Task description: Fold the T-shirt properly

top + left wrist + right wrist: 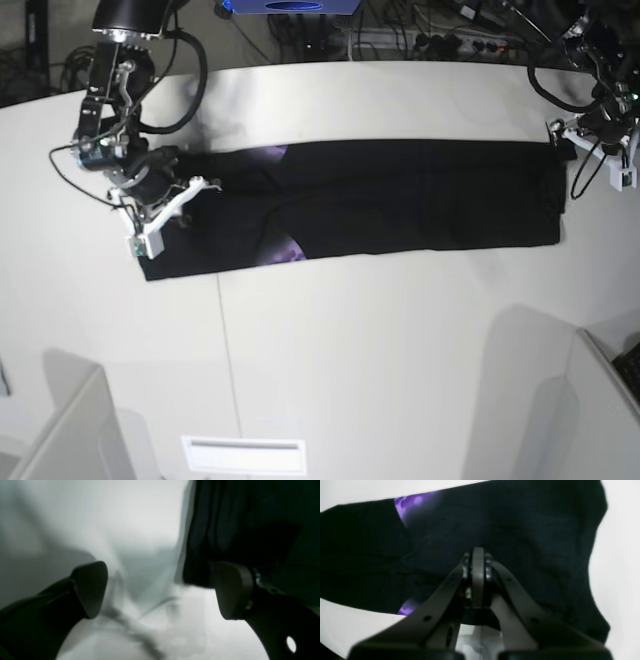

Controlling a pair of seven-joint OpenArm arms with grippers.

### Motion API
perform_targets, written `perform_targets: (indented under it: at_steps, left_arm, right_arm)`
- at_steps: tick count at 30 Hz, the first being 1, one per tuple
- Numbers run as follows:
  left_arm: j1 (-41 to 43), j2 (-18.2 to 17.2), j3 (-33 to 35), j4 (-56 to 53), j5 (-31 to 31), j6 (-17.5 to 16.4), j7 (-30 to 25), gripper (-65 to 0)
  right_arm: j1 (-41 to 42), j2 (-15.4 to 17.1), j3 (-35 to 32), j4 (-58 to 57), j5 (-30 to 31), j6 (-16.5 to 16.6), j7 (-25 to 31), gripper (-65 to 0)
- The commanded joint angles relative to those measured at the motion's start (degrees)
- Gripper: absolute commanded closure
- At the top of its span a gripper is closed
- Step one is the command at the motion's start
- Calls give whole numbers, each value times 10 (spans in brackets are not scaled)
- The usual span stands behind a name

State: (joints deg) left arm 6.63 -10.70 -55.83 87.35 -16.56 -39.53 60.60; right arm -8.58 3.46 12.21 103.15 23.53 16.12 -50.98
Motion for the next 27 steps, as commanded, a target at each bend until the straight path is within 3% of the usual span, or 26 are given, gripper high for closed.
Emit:
perform_targets:
  at_steps: [1,20,27]
  left_arm:
    - [-10,-10,-1,2,-10,-5,-16,-650]
    - [-49,3,58,-81,-9,-5,-18,-648]
    - [-49,2,58,-106,-9,-5,-40,-115]
  right_arm:
    - [6,4,-6,11,5,4,12,0]
    - [-7,3,-26,11,3,4,13,0]
    - [-20,4,-23,13,3,4,13,0]
